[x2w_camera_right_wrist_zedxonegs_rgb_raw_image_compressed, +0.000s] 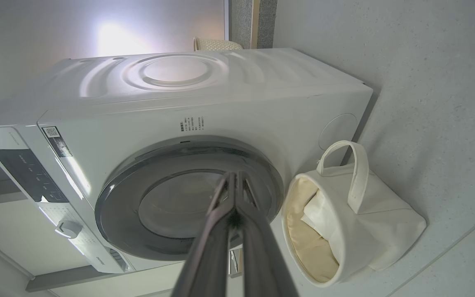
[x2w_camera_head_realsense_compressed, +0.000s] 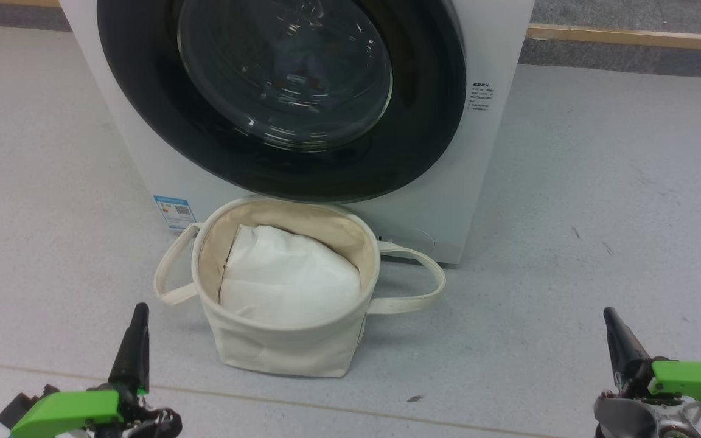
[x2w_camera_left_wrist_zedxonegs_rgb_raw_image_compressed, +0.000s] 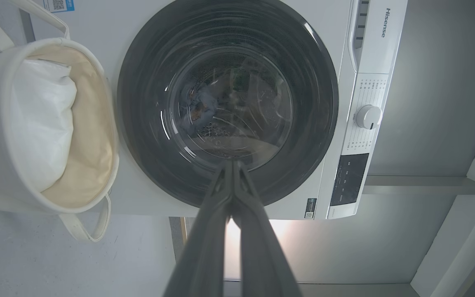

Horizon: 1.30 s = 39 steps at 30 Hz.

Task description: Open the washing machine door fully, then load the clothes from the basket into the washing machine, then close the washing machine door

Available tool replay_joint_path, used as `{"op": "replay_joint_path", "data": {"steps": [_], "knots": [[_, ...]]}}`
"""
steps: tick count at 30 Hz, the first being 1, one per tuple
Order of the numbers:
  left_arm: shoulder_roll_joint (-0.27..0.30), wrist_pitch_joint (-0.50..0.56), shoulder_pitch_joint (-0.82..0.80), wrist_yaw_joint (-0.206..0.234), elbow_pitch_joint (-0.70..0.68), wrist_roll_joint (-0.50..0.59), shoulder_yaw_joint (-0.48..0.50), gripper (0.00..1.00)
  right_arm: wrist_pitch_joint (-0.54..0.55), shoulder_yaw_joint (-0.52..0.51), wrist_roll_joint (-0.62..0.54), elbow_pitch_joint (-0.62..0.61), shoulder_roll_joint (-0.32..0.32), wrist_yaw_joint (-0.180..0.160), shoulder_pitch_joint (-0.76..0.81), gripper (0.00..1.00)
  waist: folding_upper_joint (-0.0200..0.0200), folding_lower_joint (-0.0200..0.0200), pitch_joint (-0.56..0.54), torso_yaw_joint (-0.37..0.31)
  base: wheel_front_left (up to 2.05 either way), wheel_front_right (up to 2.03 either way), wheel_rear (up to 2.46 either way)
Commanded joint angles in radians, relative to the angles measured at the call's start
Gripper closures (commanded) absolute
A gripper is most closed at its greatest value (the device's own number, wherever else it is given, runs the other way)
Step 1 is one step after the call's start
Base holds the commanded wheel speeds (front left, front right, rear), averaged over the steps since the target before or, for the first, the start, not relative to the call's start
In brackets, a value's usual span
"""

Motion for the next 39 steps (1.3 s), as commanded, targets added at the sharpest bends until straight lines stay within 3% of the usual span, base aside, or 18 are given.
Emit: {"op": "replay_joint_path", "data": {"steps": [1,39], "knots": [[0.006,0.006,-0.024,0.002,-0.041,-0.003,0.035,1.00,-0.001,0.027,0.010,-0.039,-0.011,0.000,-0.045,1.00,0.0000,0.0000,0.000,0.000,0.00,0.00,0.00],[0.006,0.006,-0.024,0.002,-0.041,-0.003,0.035,1.00,-0.018,0.048,0.029,-0.040,-0.027,0.000,-0.043,1.00,0.0000,0.0000,0.000,0.000,0.00,0.00,0.00]]}}
